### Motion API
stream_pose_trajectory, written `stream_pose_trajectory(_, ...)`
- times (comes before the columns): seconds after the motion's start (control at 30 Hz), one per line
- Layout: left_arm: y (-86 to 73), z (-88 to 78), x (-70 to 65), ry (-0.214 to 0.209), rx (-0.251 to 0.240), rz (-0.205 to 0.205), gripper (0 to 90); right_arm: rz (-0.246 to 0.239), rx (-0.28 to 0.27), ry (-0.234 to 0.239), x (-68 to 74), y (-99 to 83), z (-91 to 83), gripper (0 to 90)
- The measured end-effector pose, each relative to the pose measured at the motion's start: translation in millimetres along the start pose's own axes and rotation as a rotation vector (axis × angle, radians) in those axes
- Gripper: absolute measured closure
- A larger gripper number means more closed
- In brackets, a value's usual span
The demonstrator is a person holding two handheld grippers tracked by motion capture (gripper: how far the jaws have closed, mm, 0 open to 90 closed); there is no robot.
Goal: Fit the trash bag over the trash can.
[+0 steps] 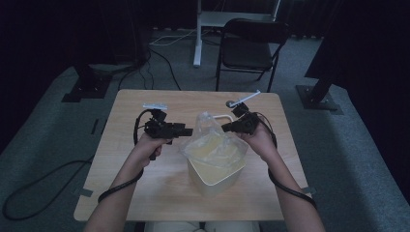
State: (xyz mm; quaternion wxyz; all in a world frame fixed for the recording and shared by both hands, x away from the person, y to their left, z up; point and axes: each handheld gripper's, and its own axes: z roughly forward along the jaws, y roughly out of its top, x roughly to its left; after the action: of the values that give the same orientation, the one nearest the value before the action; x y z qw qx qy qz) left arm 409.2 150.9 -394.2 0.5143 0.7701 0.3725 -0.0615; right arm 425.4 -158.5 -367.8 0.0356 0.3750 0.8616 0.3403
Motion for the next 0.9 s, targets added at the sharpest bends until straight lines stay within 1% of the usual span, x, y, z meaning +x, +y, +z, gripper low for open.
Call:
stream_pose_trajectory(0.13, 0.0, -2.0, -5.7, -0.007, 0.005, 0.025, 38.2, 0.002, -0.010, -0.006, 0.2, 0.1, -2.0, 90.0)
stream_pose_trajectory(0.17, -0.3, -1.5, -7.2, -0.017, 0.010, 0.031, 38.2, 0.003, -0.010, -0.006, 0.0, 0.2, -2.4, 90.0)
stream_pose_trajectory(0.23, -0.5, 0.8, -10.7, -0.023, 0.034, 0.049, 37.0, 0.006, -0.011, -0.009, -0.1, 0.5, -2.7, 90.0)
stream_pose_trajectory(0.3, -0.4, 0.9, -13.4, -0.036, 0.040, 0.061, 35.5, 0.005, -0.011, -0.014, -0.1, 0.8, -3.1, 90.0)
stream_pose_trajectory(0.4, 0.4, 2.3, -15.4, -0.013, 0.057, 0.075, 36.7, 0.005, -0.014, -0.015, -0.2, 0.8, -3.1, 90.0)
stream_pose_trajectory(0.43, 0.0, 3.3, -14.5, -0.005, 0.061, 0.076, 42.8, 0.005, -0.013, -0.019, 0.0, 0.8, -2.7, 90.0)
stream_pose_trajectory(0.47, -0.5, 4.4, -12.7, 0.004, 0.067, 0.075, 46.8, 0.006, -0.010, -0.017, -0.3, 0.6, -2.2, 90.0)
stream_pose_trajectory(0.5, -1.7, 4.9, -10.8, 0.017, 0.070, 0.079, 56.6, 0.007, -0.010, -0.016, -0.5, 0.4, -1.8, 90.0)
stream_pose_trajectory(0.53, -3.3, 5.1, -8.7, 0.031, 0.062, 0.081, 67.7, 0.008, -0.009, -0.018, -0.9, 0.0, -1.3, 90.0)
stream_pose_trajectory(0.57, -4.9, 5.7, -7.0, 0.036, 0.061, 0.073, 75.2, 0.011, -0.007, -0.016, -1.5, -0.4, -0.9, 90.0)
stream_pose_trajectory(0.6, -6.7, 5.5, -5.5, 0.040, 0.058, 0.085, 88.3, 0.011, -0.007, -0.017, -2.1, -0.8, -0.7, 90.0)
stream_pose_trajectory(0.63, -8.1, 5.4, -3.9, 0.051, 0.051, 0.079, 90.0, 0.012, -0.007, -0.021, -2.7, -1.2, -0.7, 90.0)
stream_pose_trajectory(0.67, -9.3, 5.4, -1.7, 0.057, 0.046, 0.071, 90.0, 0.012, -0.009, -0.023, -3.7, -1.5, -0.5, 90.0)
stream_pose_trajectory(0.73, -11.5, 5.5, 3.2, 0.072, 0.036, 0.052, 90.0, 0.019, -0.010, -0.041, -6.3, -1.4, 0.3, 90.0)
stream_pose_trajectory(0.8, -13.8, 6.6, 8.2, 0.081, 0.044, 0.041, 90.0, 0.020, -0.002, -0.067, -9.1, -0.8, 2.8, 90.0)
stream_pose_trajectory(0.83, -14.8, 7.1, 9.8, 0.088, 0.044, 0.035, 90.0, 0.030, 0.004, -0.072, -11.1, -0.6, 4.9, 90.0)
stream_pose_trajectory(0.87, -15.8, 7.9, 11.9, 0.084, 0.055, 0.035, 90.0, 0.033, 0.008, -0.074, -12.1, -0.5, 6.4, 90.0)
stream_pose_trajectory(0.9, -17.2, 8.7, 13.5, 0.088, 0.057, 0.030, 90.0, 0.034, 0.011, -0.079, -13.7, -0.6, 8.4, 90.0)
